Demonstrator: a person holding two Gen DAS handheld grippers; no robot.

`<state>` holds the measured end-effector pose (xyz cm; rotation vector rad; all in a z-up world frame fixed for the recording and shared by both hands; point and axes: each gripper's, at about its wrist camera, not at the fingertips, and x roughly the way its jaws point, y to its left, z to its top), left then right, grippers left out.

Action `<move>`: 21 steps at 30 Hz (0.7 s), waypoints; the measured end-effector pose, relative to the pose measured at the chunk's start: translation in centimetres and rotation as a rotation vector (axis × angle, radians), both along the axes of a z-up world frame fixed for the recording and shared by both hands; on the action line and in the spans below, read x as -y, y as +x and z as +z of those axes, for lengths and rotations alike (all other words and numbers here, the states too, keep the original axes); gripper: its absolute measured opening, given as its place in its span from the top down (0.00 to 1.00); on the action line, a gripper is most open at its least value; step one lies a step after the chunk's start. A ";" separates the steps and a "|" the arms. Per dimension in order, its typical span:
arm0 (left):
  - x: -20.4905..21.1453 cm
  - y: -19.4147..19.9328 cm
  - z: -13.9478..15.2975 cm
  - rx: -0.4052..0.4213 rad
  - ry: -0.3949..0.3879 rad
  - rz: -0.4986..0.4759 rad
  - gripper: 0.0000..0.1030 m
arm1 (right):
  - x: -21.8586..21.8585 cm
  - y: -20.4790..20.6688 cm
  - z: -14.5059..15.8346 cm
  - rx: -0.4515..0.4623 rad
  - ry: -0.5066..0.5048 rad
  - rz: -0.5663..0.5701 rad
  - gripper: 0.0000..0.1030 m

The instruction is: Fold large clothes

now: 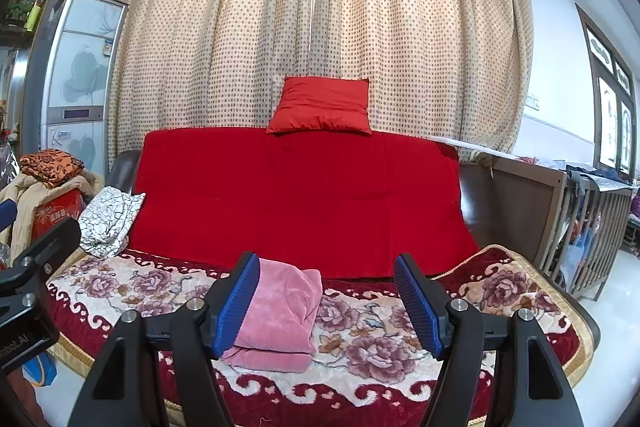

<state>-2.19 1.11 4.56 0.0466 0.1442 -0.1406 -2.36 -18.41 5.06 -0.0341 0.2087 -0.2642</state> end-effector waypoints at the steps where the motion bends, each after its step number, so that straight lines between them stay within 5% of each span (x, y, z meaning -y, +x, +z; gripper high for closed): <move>1: 0.0 0.0 0.0 0.001 0.000 -0.001 0.01 | -0.1 0.0 0.0 0.001 -0.002 0.000 0.29; 21: -0.3 0.9 -0.5 -0.026 -0.020 -0.043 0.01 | -0.7 1.3 -1.0 -0.031 -0.014 -0.018 0.29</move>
